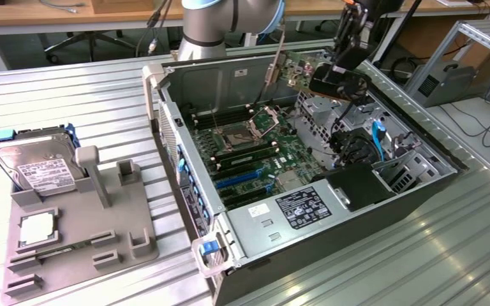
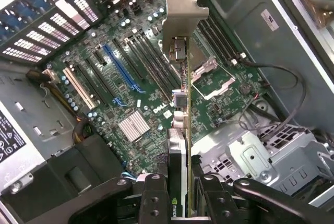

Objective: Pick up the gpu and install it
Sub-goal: 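Insert the gpu into the slot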

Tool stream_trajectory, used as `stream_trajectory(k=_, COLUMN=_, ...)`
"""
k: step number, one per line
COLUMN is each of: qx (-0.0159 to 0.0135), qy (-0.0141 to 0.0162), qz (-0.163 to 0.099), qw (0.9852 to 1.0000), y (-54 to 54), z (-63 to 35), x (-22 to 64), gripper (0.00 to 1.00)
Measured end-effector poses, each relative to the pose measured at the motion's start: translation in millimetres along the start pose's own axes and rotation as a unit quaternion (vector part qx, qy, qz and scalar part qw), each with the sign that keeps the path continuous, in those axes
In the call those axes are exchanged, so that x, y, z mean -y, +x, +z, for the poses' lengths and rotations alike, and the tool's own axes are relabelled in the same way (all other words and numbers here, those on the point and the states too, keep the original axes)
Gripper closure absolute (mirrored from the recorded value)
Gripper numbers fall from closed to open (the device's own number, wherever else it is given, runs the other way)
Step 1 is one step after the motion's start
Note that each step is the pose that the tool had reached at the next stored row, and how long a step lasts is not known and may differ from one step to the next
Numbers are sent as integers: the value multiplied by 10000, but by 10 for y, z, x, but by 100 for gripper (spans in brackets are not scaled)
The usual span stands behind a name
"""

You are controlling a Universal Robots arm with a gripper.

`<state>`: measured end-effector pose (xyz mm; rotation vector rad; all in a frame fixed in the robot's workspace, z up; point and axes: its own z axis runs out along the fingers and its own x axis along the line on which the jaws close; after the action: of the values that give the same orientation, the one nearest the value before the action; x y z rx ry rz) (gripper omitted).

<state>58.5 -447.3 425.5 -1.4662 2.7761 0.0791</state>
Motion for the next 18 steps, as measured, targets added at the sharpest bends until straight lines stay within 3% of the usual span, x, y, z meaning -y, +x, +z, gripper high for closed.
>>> stream_trajectory(k=5, qx=-19, qy=-11, qz=-446, qw=9990, y=-4, z=1, x=-2, gripper=73)
stream_trajectory(k=9, qx=-34, qy=-19, qz=-765, qw=9971, y=-6, z=1, x=-4, gripper=73)
stream_trajectory(k=12, qx=-44, qy=-25, qz=-1016, qw=9948, y=-8, z=1, x=-6, gripper=73)
stream_trajectory(k=15, qx=-60, qy=-34, qz=-1372, qw=9905, y=-13, z=2, x=-9, gripper=73)
stream_trajectory(k=18, qx=-70, qy=-39, qz=-1588, qw=9873, y=-16, z=3, x=-11, gripper=73)
